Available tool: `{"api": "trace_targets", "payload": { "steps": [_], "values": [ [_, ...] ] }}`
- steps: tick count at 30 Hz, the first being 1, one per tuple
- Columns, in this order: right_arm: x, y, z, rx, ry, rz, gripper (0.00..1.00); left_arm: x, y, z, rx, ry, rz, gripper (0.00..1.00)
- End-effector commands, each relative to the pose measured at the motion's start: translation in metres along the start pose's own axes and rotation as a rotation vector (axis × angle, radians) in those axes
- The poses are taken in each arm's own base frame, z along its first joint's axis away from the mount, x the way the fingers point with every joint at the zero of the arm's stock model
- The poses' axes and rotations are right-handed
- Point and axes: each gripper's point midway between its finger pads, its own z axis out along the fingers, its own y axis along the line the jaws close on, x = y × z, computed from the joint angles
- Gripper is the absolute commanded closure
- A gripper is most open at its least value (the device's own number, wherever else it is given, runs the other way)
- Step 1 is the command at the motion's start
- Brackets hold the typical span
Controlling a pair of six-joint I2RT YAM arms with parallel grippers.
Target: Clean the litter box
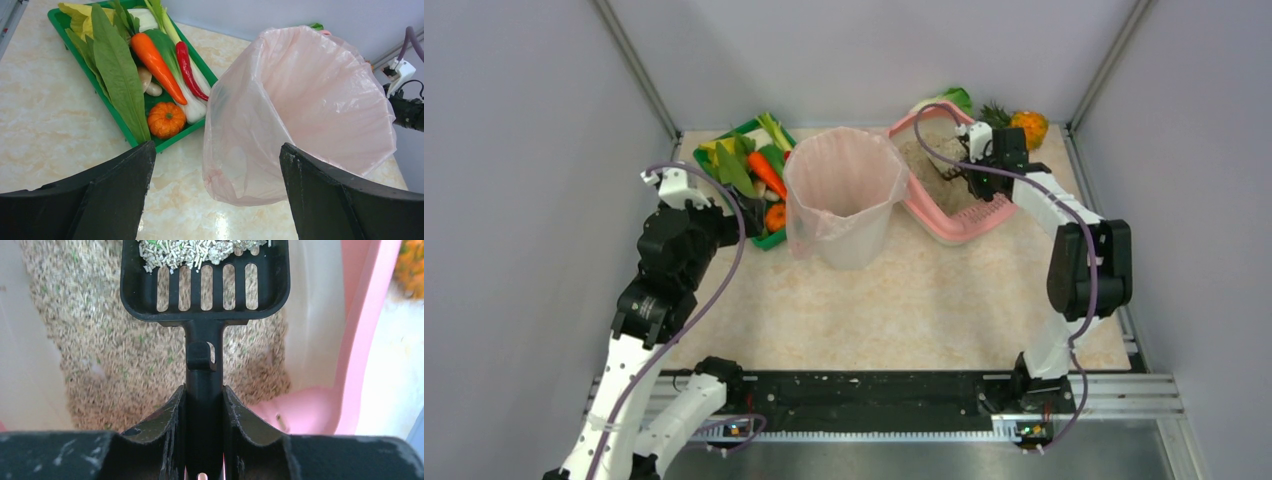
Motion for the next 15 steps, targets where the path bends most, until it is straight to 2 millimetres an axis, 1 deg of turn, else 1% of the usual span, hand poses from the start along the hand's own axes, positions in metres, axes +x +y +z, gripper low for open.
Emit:
{"api": "trace_targets", "payload": {
  "steps": [1, 2, 4, 8, 12, 15],
  "values": [
    [-0.022, -0.007, -0.034, 0.057, -0.117, 0.027, 1.00, -0.012, -0.011, 0.000, 0.054, -0.057, -0.018, 0.01],
    [-0.021, -0.003, -0.037, 0.050, -0.128, 0.028, 1.00, -0.011, -0.011, 0.001, 0.056, -0.055, -0.017, 0.01],
    [-0.024, -0.006, -0.045, 0.091, -0.158, 0.022, 1.00, -0.010, -0.011, 0.000, 0.060, -0.056, -0.017, 0.01],
    [-0.030, -0.007, -0.061, 0.179, -0.174, -0.062, 1.00, -0.008, -0.011, -0.001, 0.066, -0.058, -0.019, 0.01],
    [-0.031, -0.008, -0.069, 0.239, -0.170, -0.104, 1.00, -0.007, -0.012, -0.004, 0.074, -0.061, -0.023, 0.01],
    [-0.033, -0.008, -0.074, 0.250, -0.209, -0.070, 1.00, -0.006, -0.011, -0.006, 0.077, -0.063, -0.026, 0.01]
  ]
}}
